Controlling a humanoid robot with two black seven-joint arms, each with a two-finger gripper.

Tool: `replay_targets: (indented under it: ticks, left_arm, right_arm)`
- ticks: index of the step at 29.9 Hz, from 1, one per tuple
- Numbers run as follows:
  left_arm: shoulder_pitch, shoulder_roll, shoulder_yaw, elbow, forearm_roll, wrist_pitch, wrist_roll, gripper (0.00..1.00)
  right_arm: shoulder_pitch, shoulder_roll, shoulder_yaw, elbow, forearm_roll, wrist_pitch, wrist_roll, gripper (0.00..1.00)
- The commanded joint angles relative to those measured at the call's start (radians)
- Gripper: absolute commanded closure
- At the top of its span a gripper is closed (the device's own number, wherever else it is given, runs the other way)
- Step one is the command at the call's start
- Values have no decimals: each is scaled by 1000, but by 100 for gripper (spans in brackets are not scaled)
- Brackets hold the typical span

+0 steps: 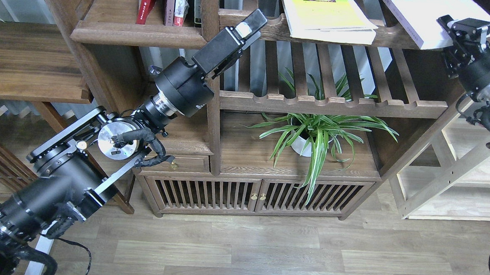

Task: Organize books on shelf
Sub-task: 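Grasp the white book on the top shelf with the right gripper and pull it out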

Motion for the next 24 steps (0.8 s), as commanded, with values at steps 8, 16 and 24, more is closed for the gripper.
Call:
replay_targets:
  ticks: [8, 16, 24]
  left_arm:
    - [3, 1, 8, 27, 3, 0, 0, 1]
    - [3, 1, 7, 38, 5, 0, 0, 1]
    - [1, -2, 7, 41, 18, 0, 0, 1]
  right_arm:
    - [-62, 26, 118, 43, 40, 66, -20, 96]
    - [-194, 15, 208, 170, 90, 140, -51, 96]
    - [-337, 14, 297, 260, 91, 232, -52, 96]
